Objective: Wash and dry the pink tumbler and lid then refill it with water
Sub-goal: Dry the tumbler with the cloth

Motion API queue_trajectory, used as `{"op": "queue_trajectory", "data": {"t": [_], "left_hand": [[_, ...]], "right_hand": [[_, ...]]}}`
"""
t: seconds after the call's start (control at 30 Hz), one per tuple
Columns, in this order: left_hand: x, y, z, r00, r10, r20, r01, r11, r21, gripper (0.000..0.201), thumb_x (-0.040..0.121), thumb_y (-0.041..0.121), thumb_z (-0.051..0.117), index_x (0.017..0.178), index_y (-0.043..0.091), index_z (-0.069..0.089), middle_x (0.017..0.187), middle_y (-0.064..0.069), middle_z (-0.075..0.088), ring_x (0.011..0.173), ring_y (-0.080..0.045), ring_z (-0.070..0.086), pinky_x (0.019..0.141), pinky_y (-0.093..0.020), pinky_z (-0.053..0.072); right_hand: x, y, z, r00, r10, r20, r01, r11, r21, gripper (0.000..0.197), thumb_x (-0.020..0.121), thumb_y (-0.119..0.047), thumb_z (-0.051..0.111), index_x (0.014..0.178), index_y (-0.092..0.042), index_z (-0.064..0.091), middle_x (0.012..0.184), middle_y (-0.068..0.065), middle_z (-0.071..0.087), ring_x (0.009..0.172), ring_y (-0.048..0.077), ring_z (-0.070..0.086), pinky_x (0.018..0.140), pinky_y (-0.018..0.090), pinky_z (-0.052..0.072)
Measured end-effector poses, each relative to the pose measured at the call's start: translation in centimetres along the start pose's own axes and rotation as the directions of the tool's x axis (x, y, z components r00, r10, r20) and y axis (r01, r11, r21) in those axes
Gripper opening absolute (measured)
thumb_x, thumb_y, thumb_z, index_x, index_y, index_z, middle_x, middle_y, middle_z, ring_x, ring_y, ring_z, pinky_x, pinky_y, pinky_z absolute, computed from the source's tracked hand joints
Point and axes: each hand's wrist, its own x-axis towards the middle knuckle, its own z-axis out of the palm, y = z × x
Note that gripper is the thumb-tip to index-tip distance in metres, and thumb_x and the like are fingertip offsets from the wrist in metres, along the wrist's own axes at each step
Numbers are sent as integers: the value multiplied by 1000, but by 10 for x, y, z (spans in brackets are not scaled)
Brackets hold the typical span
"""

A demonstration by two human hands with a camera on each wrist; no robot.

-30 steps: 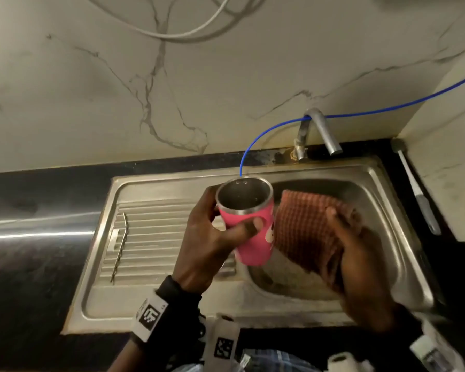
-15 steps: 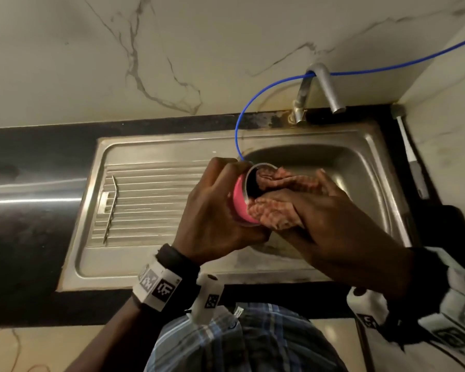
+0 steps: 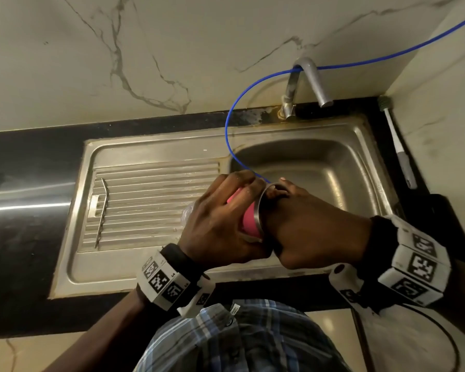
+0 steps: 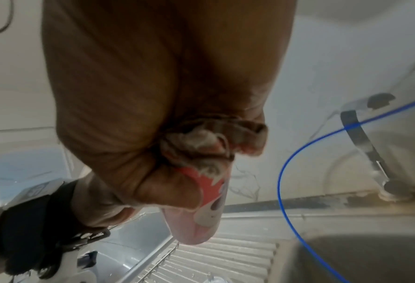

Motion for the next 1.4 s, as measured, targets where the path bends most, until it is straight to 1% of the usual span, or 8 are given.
{"op": "queue_trajectory", "data": {"t": [0.17, 0.37, 0.5, 0.83, 1.03, 1.13, 1.27, 1.4], "left_hand": [[-4, -11, 12, 998, 55, 30, -57, 996, 68, 80, 67, 44, 96, 126, -4, 72, 127, -23, 68, 112, -40, 66, 95, -42, 54], [-7, -22, 23, 994, 84, 68, -90, 992, 88, 81, 69, 46, 96, 128, -4, 71, 128, -24, 67, 111, -42, 65, 94, -43, 55], [-5, -28, 23, 992, 78, 102, -84, 995, 55, 86, 71, 54, 91, 135, 5, 61, 133, -20, 61, 116, -38, 60, 97, -42, 52], [-2, -38, 9, 989, -83, 120, 78, 996, 45, 88, 67, 51, 93, 136, 4, 66, 135, -17, 62, 118, -36, 64, 95, -40, 56], [2, -26, 14, 995, 34, 92, -36, 999, 25, 77, 73, 51, 89, 127, 0, 70, 129, -17, 66, 111, -35, 65, 95, -39, 54], [3, -19, 21, 990, 111, 86, -115, 992, 47, 77, 71, 50, 93, 124, -3, 71, 126, -21, 68, 109, -37, 66, 95, -41, 54], [8, -14, 26, 983, 166, 81, -170, 984, 45, 73, 76, 49, 92, 122, -4, 73, 124, -22, 68, 106, -36, 64, 93, -40, 52], [9, -17, 28, 978, 190, 83, -195, 978, 67, 70, 80, 49, 88, 124, -3, 71, 127, -23, 66, 111, -37, 61, 94, -41, 51]], "right_hand": [[11, 2, 15, 997, 50, 63, -58, 990, 132, 57, 77, -27, 57, 134, -21, 53, 137, 0, 56, 139, 21, 39, 125, 55, 3], [23, -1, 19, 983, 115, 139, -156, 931, 329, 42, 82, -11, 62, 124, -15, 61, 123, 7, 64, 117, 23, 55, 98, 28, 40], [24, 1, 27, 988, 136, 71, -153, 911, 384, 48, 74, -14, 61, 121, -19, 58, 112, 1, 65, 106, 22, 61, 95, 38, 50], [-9, 6, 32, 924, 101, -370, 0, 964, 264, 64, 89, -48, 42, 149, -25, 46, 144, -3, 59, 139, 18, 49, 118, 52, 35], [-12, 11, 22, 989, 121, -80, -101, 970, 222, 52, 91, -46, 25, 134, -29, 48, 136, -7, 58, 130, 11, 50, 125, 59, 10], [-7, 14, 24, 999, 33, -14, -29, 978, 206, 34, 91, -36, 45, 125, -30, 45, 128, -11, 56, 125, 10, 48, 119, 66, 17], [3, 18, 29, 998, 31, 62, -38, 992, 122, 51, 75, -32, 50, 126, -28, 47, 129, -7, 54, 130, 19, 45, 117, 68, 19], [11, 17, 29, 996, 44, 72, -67, 931, 358, 47, 78, -13, 57, 125, -19, 57, 123, 2, 62, 119, 20, 55, 108, 38, 41]]}}
